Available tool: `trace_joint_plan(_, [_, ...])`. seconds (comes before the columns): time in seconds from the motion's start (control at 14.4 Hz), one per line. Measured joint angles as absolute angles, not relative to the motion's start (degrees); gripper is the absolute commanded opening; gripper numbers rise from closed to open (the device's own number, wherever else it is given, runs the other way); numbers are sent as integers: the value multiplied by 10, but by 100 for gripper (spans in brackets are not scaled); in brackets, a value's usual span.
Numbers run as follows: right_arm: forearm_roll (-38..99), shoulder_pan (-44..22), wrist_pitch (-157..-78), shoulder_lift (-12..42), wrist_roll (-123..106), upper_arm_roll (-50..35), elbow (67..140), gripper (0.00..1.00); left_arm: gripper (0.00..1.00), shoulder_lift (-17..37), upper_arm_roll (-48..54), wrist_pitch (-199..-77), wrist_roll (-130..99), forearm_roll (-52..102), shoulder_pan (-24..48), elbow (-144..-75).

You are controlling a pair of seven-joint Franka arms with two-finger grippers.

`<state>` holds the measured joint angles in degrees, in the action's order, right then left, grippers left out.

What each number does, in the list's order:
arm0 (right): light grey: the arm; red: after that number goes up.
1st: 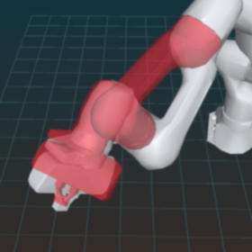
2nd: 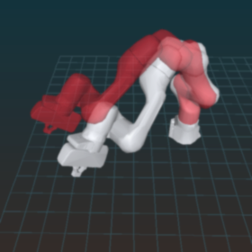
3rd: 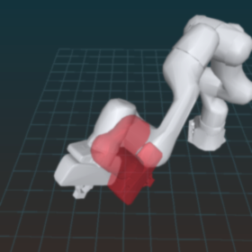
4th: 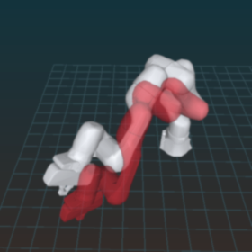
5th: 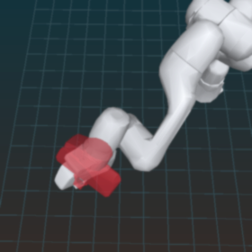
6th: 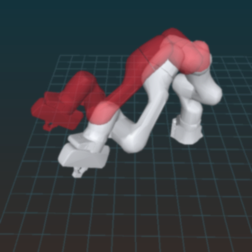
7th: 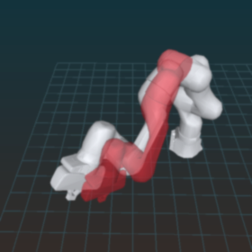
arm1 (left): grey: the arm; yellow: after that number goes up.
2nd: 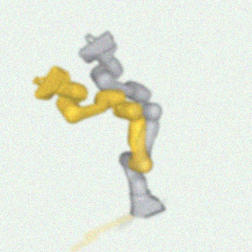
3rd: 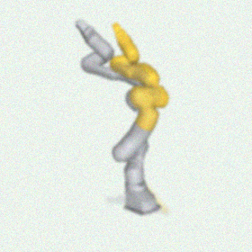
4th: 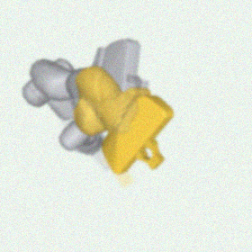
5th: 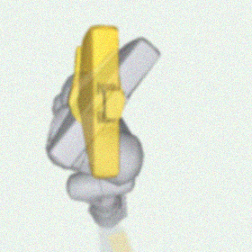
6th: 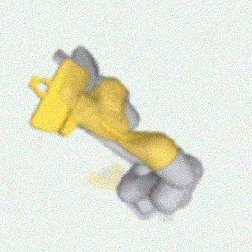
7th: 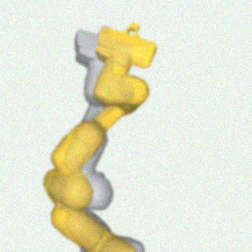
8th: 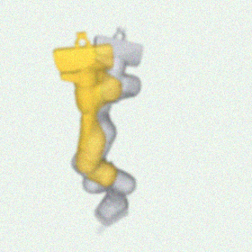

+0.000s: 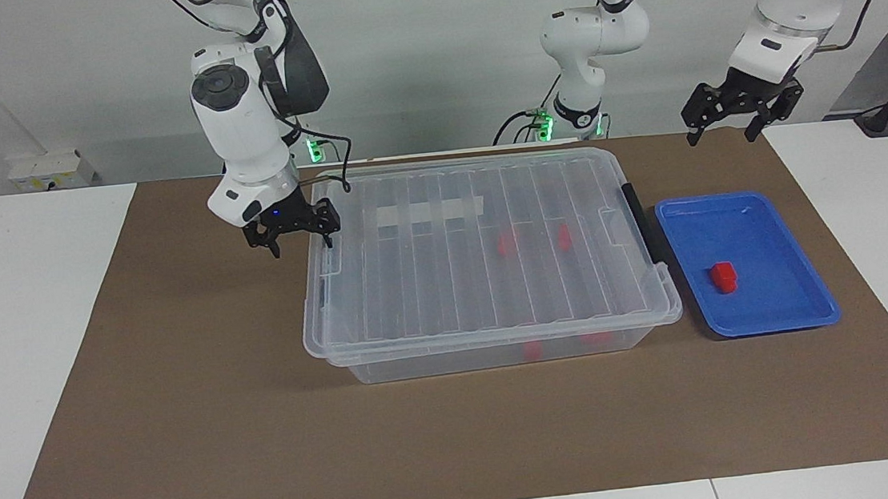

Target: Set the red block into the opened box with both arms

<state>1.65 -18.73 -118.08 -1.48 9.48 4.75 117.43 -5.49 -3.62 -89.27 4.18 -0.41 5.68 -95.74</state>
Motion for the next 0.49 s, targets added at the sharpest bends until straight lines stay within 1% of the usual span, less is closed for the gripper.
trace_joint_plan(0.14, [16,-187,-1202,-15,94,47,1186,100,100,-55,-36,-893,42,-4,57,-957])
trace_joint_plan(0.49, [16,-177,-1204,-16,92,51,1186,100,100,-55,-39,-904,42,-4,54,-962])
